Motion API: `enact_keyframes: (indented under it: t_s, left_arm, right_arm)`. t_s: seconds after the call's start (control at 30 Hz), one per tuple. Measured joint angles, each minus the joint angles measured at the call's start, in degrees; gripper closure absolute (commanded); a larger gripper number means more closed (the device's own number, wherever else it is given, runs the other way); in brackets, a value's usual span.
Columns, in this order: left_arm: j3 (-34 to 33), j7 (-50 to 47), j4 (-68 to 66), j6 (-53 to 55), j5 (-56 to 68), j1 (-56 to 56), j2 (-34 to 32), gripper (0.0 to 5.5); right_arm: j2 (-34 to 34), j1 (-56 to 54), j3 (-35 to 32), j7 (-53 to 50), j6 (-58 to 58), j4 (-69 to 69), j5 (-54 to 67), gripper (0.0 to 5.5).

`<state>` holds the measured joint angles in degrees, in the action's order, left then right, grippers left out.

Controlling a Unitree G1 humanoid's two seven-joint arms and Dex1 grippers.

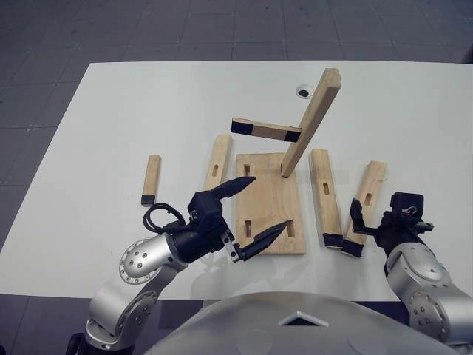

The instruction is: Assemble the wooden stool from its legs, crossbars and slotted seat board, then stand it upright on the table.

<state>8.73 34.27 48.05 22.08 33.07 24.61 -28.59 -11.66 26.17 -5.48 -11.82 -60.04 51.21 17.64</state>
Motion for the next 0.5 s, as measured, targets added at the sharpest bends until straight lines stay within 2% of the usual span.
enact_keyframes:
  t_s: [0.23,0.37,0.5]
  left_arm:
    - [-0.05,-0.94,0.53,0.21,0.42,0.00,-0.09,0.09]
    - [-0.06,-1.37,1.41,0.35,0.55,0.07,-0.21,0.09]
    - [-0.13,-1.88,1.79,0.64,0.61,0.09,-0.42,0.09]
  right_arm:
    - [0.42,0.35,2.32,1.17,-0.53,-1.09,-2.08,0.01]
    - [0.81,0.38,4.84,-1.35,-4.70,-1.13,-6.27,0.01]
    - [4.81,-0.82,4.53,-2.68,-9.04,-0.27,-8.22,0.01]
